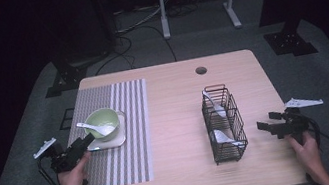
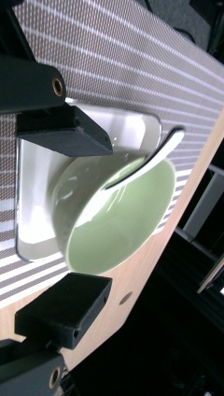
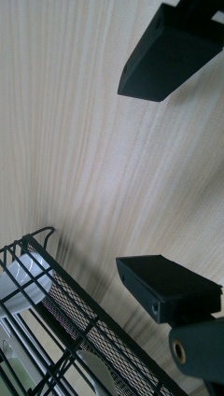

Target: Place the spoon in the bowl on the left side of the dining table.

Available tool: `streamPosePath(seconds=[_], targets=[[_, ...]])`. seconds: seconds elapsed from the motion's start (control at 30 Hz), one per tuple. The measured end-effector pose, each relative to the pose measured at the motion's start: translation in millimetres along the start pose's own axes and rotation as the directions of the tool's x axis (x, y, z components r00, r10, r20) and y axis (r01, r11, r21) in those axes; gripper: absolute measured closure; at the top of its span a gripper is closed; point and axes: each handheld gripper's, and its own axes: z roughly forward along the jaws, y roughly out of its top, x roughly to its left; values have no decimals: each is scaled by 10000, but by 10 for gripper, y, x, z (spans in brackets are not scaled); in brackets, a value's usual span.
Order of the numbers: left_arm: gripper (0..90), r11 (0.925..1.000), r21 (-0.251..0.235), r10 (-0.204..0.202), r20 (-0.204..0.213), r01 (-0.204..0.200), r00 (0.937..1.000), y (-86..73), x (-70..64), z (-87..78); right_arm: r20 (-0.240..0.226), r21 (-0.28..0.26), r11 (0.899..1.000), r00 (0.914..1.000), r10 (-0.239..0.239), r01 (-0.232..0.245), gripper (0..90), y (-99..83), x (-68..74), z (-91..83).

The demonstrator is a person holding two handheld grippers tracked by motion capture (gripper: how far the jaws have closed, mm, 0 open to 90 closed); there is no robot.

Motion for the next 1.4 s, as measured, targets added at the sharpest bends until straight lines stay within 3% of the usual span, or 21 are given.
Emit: streamPosePath(seconds=[0.4,0.6,0.73,1.0,1.4], targets=[[235,9972,269,688,342,-697,9970,-27,-220,6,-9,-5,10000,10000,-34,34,136,0,3,0],[198,9950,371,912,515,-931,9945,-60,-310,21,-20,-7,10000,10000,-34,34,136,0,2,0],[173,9951,438,849,696,-881,9940,-79,-366,33,-30,-11,10000,10000,-37,37,136,0,2,0],[129,9887,555,1340,848,-1390,9873,-114,-502,70,-38,4,10000,10000,-41,41,136,0,4,0],[99,9817,794,1641,1089,-1732,9804,-158,-655,142,-53,4,10000,10000,-41,41,136,0,6,0]])
